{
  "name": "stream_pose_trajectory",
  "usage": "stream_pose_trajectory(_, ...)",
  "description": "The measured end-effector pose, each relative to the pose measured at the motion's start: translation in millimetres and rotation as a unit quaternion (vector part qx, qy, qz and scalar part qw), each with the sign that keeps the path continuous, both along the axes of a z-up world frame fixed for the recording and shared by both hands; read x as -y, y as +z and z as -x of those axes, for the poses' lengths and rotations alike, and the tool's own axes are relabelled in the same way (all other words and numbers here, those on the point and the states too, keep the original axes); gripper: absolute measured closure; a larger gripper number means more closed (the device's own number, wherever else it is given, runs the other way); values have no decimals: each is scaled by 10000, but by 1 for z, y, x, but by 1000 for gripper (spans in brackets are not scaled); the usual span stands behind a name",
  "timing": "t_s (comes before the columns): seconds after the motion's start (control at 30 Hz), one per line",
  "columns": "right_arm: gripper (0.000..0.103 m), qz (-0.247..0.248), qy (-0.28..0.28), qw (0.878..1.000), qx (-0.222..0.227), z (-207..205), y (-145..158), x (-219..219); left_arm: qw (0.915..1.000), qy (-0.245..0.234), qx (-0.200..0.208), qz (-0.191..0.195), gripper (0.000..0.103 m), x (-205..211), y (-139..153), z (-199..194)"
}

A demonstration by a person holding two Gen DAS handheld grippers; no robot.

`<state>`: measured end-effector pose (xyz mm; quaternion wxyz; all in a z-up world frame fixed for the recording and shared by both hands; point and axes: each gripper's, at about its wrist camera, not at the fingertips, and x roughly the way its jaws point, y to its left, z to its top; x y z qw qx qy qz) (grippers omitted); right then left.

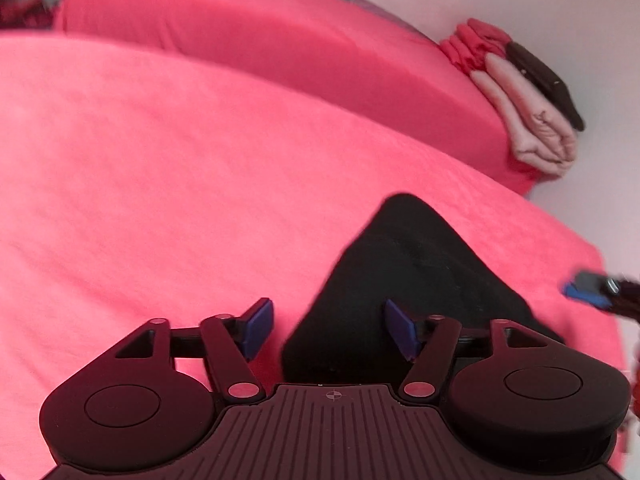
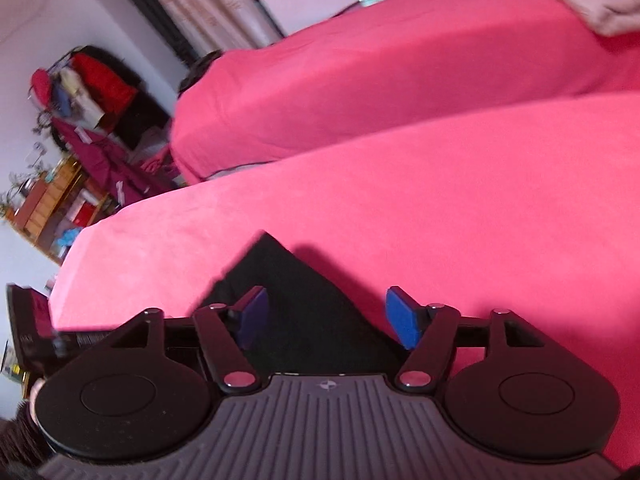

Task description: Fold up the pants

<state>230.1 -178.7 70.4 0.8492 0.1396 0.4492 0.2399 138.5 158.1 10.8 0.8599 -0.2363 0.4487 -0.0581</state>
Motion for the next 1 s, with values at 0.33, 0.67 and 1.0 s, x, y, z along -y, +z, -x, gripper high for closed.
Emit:
stream_pose_trajectory(0.33, 60, 339, 378, 9957, -780, -86, -55, -118, 9993, -371, -34, -2, 0, 14, -20, -1)
stream_pose_trajectory(0.67, 76, 604, -297, 9962, -547, -84, -61, -100, 9994, -335, 4, -91, 0, 18, -19, -1)
stream_pose_trajectory(1.0, 37, 2099, 600, 9700, 1066, 30, -27, -80, 9971, -344, -150, -667, 0, 31, -4, -3)
